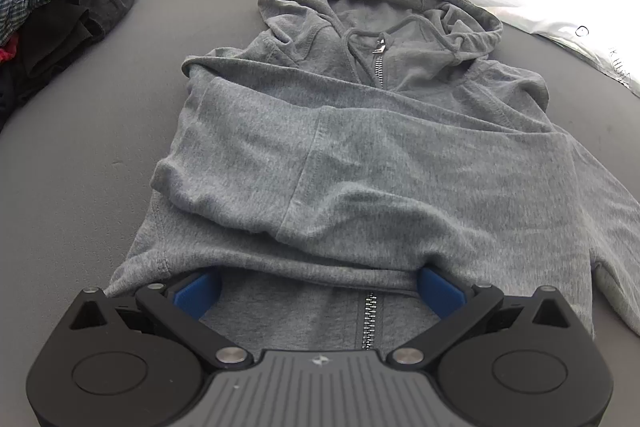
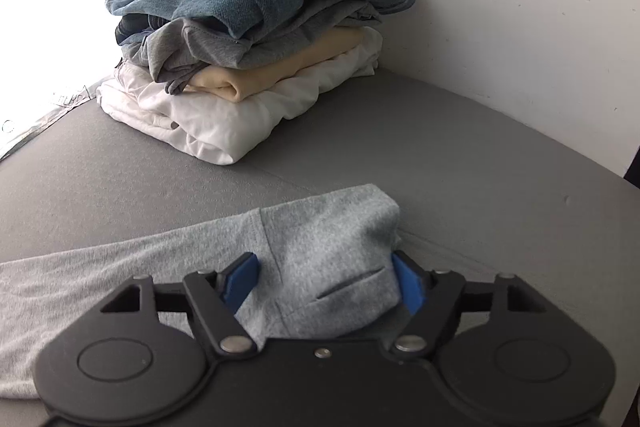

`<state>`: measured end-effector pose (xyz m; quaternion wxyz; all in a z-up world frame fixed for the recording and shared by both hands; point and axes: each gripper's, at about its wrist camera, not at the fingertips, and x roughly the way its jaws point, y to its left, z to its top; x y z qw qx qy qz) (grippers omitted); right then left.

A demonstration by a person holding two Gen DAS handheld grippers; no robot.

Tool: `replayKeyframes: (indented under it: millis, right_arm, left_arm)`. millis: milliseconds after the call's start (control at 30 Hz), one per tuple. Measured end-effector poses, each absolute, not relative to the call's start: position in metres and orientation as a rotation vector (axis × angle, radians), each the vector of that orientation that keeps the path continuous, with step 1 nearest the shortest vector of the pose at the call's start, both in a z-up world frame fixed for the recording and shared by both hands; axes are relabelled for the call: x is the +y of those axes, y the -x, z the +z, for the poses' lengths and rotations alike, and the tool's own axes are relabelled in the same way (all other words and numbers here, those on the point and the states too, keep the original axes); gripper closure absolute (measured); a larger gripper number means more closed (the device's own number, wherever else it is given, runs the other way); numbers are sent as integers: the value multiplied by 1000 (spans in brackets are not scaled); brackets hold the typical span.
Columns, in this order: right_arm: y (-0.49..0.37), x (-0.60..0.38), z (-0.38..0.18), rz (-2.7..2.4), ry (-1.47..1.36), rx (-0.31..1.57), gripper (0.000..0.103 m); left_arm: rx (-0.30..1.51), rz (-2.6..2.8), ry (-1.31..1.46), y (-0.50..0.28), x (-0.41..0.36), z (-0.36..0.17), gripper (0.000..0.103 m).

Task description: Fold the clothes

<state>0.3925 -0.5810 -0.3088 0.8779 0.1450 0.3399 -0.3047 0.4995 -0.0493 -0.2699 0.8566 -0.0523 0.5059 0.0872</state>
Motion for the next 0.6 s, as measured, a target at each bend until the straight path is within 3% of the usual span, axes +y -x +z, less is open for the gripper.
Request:
replayKeyframes:
  millis: [67, 233, 500, 600]
  right_arm:
    - [-390, -581, -307, -605, -321, 701, 54]
    - [-382, -591, -306, -565, -501, 644, 80]
    - [-348, -616, -344, -453, -1279, 362, 85]
    - [-348, -605, -355, -346, -1449, 283, 85]
  left_arm:
    - [1062, 183, 110, -500, -49, -270, 0]
    - [1057, 181, 109, -499, -49, -269, 0]
    - [1050, 178, 107, -498, -49, -269, 0]
    - [1052, 175, 106, -497, -49, -269, 0]
